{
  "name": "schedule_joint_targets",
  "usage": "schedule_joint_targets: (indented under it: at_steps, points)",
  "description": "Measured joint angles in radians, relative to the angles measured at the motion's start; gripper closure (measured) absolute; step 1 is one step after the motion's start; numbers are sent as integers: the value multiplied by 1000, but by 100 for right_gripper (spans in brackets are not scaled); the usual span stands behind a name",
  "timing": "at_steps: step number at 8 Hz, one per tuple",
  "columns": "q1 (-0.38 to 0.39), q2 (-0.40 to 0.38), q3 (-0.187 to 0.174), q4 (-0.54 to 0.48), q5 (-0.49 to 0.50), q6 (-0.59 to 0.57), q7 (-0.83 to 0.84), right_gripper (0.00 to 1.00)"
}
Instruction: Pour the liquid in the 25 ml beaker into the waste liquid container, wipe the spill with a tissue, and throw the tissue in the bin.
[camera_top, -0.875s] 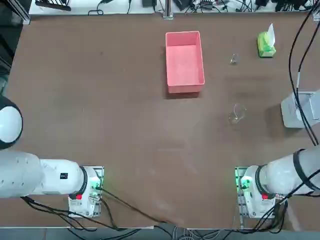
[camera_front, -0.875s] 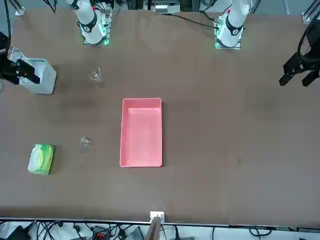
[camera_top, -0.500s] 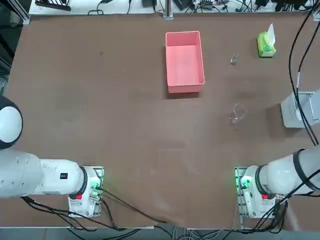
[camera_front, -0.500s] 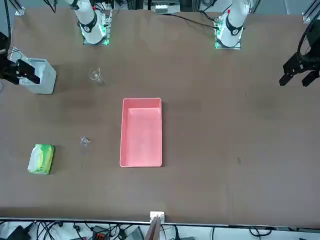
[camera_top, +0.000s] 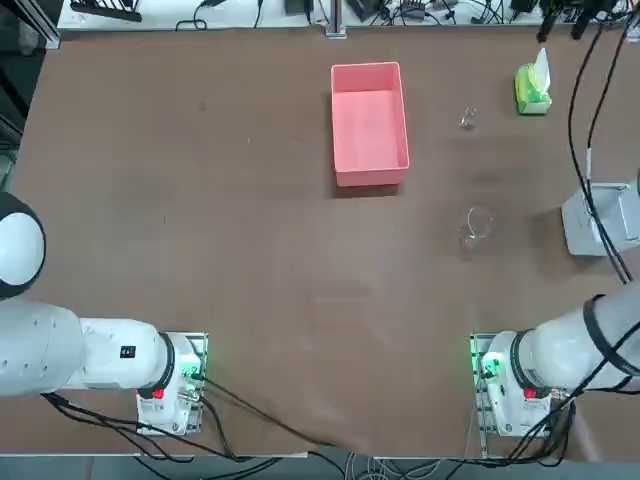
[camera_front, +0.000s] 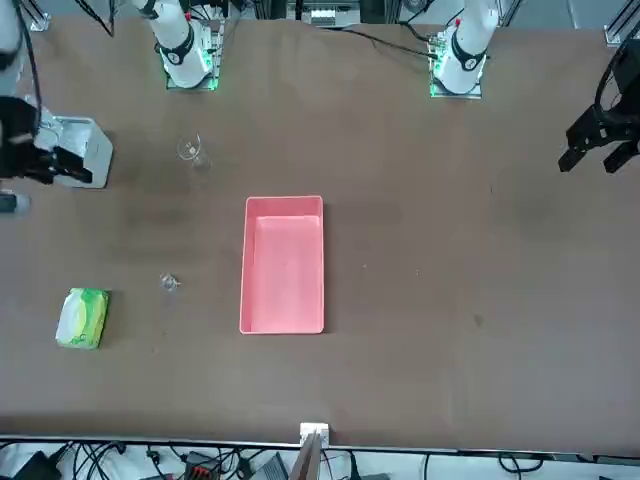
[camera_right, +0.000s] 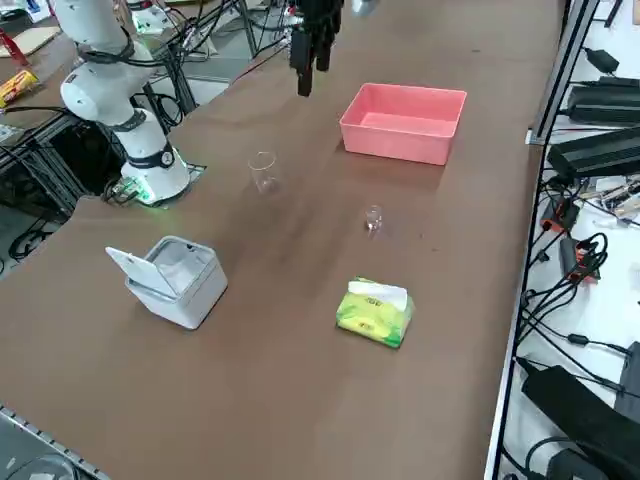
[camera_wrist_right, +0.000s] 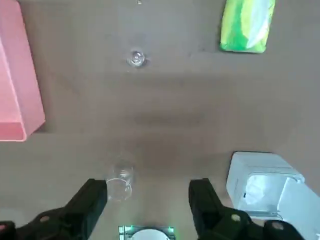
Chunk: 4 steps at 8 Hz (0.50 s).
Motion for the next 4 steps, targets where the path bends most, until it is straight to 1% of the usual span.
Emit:
schedule_joint_targets:
  at_steps: [2,4]
  points:
    - [-1,84,0,-4,0,52,-65,0]
    - [-10,126,-2,-41,0,173,-204,0]
